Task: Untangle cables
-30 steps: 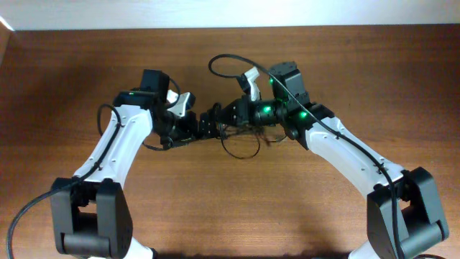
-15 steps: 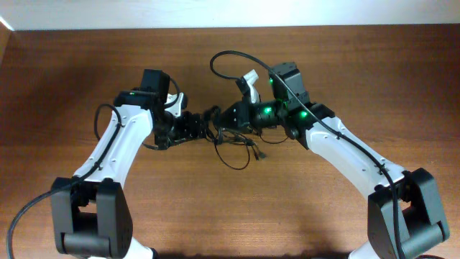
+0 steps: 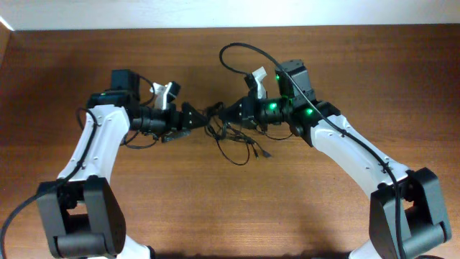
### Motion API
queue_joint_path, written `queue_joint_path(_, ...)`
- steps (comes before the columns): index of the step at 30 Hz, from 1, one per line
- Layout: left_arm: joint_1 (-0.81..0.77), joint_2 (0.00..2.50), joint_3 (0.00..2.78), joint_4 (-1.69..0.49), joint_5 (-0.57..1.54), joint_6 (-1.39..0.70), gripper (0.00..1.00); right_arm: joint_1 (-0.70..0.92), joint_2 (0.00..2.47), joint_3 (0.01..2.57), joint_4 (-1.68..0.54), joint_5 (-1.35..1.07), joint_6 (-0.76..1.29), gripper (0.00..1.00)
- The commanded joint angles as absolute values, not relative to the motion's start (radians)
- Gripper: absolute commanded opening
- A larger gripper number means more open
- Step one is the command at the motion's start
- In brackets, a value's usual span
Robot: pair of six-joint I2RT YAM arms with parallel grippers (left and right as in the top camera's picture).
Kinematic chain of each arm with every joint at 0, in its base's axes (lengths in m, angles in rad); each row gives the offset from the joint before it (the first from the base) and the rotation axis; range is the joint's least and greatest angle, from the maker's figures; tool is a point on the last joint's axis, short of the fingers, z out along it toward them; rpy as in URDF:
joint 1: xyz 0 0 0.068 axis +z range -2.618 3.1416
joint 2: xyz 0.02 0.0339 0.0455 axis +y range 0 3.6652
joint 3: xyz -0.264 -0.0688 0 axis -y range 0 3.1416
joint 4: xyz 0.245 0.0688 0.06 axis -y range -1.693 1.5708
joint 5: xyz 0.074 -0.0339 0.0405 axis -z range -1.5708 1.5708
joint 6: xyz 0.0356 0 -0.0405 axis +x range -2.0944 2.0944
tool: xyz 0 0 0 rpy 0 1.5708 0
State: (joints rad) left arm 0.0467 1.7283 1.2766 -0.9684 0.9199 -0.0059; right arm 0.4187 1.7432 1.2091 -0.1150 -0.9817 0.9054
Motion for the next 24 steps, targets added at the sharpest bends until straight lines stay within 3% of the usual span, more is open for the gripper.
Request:
queue_joint_path(1, 0.001, 1.735, 1.291, -0.953, 0.851, 0.022, 0.91, 0.418, 1.708, 1.225, -0.067, -1.026, 1.004, 0.04)
queue_joint_path(5, -0.017, 1.735, 1.291, -0.952, 0.803, -0.002, 0.9, 0.419, 1.708, 1.225, -0.004, -1.091, 1.035, 0.04)
queue_joint_path(8, -0.021, 1.735, 1.291, -0.929, 0.803, -0.011, 0.73, 0.419, 1.708, 1.225, 0.009, -1.119, 1.053, 0.04)
queue_joint_path(11, -0.021, 1.735, 1.291, -0.915, 0.799, -0.011, 0.69, 0.419, 1.708, 1.225, 0.008, -1.11, 1.028, 0.04)
queue_joint_path(14, -0.021, 1.735, 1.291, -0.913, 0.746, -0.015, 0.45, 0.419, 1.708, 1.225, -0.006, -1.101, 0.984, 0.04)
queue_joint_path(20, -0.021, 1.735, 1.291, -0.912, 0.706, -0.041, 0.23, 0.419, 1.708, 1.225, -0.014, -1.095, 0.984, 0.04)
queue_joint_path(24, -0.021, 1.735, 1.291, -0.912, 0.687, -0.041, 0.23, 0.418, 1.708, 1.225, -0.09, -1.003, 0.865, 0.04)
